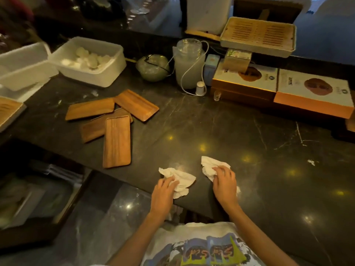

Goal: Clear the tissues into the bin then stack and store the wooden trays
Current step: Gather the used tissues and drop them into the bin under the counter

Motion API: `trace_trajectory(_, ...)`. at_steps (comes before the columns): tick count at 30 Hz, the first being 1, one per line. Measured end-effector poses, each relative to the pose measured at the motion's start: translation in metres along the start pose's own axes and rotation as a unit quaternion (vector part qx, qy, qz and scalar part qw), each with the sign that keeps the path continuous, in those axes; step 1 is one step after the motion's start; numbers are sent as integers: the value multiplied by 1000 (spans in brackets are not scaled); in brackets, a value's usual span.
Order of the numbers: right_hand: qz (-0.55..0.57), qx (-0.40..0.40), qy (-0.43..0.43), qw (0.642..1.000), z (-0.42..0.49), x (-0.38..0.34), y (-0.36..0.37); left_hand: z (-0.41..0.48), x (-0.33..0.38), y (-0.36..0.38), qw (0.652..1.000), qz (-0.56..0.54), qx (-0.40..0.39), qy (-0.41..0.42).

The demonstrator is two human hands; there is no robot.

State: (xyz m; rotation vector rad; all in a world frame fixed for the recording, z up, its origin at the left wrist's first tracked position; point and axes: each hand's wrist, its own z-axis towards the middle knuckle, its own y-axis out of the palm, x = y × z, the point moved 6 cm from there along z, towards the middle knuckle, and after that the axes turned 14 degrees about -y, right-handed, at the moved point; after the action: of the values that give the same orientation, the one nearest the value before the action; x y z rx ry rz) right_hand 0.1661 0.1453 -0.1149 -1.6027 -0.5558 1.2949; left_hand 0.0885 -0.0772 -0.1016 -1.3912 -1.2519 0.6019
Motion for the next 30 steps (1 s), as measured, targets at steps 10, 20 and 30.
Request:
trace_trajectory(10,15,34,29,999,-92,-27,12,-79,-55,33,981,-177,-34,-68)
trace_trajectory(20,193,-122,161,960,-268,-48,94,-252,-182,163,871,-281,-202,-349)
trace_trajectory(30,159,-472,230,836,-315,5,268,-267,-264,256,777,-320,-202,-503)
